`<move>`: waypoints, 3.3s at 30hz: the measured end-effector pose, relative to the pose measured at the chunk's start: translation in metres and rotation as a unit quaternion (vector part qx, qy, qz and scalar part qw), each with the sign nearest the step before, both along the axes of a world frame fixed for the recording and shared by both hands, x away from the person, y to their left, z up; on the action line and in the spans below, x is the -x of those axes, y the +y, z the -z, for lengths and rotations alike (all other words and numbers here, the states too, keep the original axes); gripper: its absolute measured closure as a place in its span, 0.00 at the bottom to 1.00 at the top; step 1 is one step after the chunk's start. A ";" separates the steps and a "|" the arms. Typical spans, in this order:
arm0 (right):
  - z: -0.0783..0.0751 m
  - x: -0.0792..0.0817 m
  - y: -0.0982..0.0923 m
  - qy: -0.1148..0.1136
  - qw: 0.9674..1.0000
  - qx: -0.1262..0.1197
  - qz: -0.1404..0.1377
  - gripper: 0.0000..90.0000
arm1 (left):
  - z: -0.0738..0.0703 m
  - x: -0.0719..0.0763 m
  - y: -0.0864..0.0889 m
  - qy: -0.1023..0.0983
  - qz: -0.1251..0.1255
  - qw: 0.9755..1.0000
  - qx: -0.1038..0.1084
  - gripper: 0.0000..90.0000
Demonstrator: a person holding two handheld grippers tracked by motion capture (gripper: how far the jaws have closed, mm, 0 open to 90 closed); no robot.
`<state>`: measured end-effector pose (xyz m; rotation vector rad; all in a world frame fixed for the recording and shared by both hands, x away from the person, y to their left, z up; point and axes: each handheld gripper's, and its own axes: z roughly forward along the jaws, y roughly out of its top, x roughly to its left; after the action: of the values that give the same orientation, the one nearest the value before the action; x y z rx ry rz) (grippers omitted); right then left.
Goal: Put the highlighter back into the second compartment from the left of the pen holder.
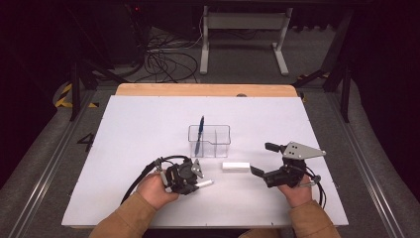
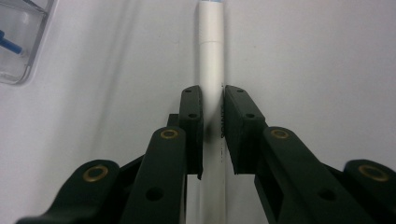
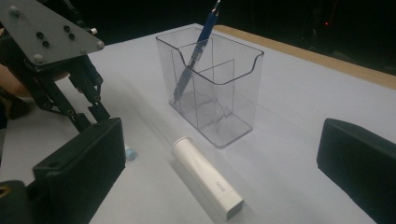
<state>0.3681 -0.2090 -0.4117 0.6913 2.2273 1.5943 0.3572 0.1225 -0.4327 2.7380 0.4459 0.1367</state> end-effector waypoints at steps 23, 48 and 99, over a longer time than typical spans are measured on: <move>0.000 0.000 0.000 0.000 1.000 -0.002 0.001 0.02 | -0.017 0.007 0.002 -0.027 0.008 0.999 0.024 0.87; 0.000 0.000 -0.001 0.002 1.000 -0.002 0.001 0.02 | -0.031 0.008 0.006 -0.039 0.001 0.997 0.060 0.87; 0.005 0.006 -0.004 0.008 1.000 0.002 0.006 0.02 | -0.086 -0.029 0.014 -0.139 -0.101 0.913 0.371 0.87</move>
<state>0.3624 -0.2129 -0.4168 0.7177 2.2315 1.5835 0.3858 0.1360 -0.3468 1.8889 0.5580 0.3286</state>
